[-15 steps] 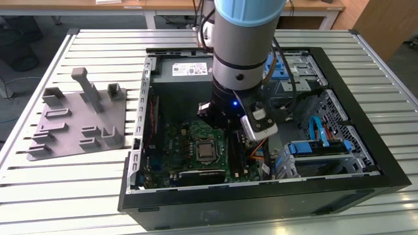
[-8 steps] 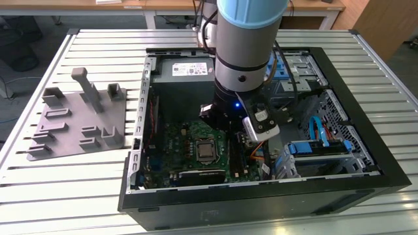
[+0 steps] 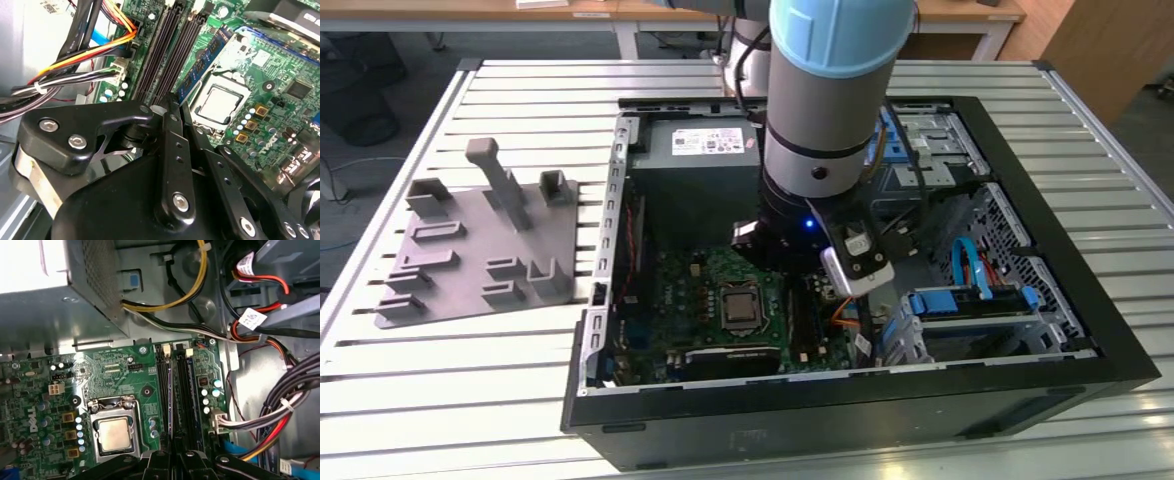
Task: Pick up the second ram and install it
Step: 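Press down the second ram until it locks into place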
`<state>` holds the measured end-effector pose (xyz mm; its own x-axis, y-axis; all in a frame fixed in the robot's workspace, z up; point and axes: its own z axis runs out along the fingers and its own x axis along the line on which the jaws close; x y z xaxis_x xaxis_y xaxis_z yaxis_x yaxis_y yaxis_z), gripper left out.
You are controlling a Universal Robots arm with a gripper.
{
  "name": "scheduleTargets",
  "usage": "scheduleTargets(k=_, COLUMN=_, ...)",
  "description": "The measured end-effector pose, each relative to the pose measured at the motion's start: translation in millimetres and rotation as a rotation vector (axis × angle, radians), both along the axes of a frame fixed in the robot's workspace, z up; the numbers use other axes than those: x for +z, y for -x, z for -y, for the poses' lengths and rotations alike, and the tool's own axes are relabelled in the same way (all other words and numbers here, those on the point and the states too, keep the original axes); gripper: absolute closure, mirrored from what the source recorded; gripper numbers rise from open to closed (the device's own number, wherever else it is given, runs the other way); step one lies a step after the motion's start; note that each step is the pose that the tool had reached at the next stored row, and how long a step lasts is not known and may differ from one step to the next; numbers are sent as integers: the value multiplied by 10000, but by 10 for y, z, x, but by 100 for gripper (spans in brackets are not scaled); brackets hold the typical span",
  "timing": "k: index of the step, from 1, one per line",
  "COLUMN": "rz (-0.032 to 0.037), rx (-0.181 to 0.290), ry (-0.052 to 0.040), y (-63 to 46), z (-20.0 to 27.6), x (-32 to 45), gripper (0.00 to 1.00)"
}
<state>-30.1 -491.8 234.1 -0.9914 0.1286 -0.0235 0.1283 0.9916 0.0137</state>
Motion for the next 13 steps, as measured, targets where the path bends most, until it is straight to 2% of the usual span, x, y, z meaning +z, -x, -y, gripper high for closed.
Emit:
scheduleTargets(k=3, rz=2, rx=134, ry=-49, y=0, z=-1, x=-26, gripper=86)
scheduleTargets(k=13, rz=1, rx=105, ry=-36, y=6, z=-3, x=-86, gripper=86)
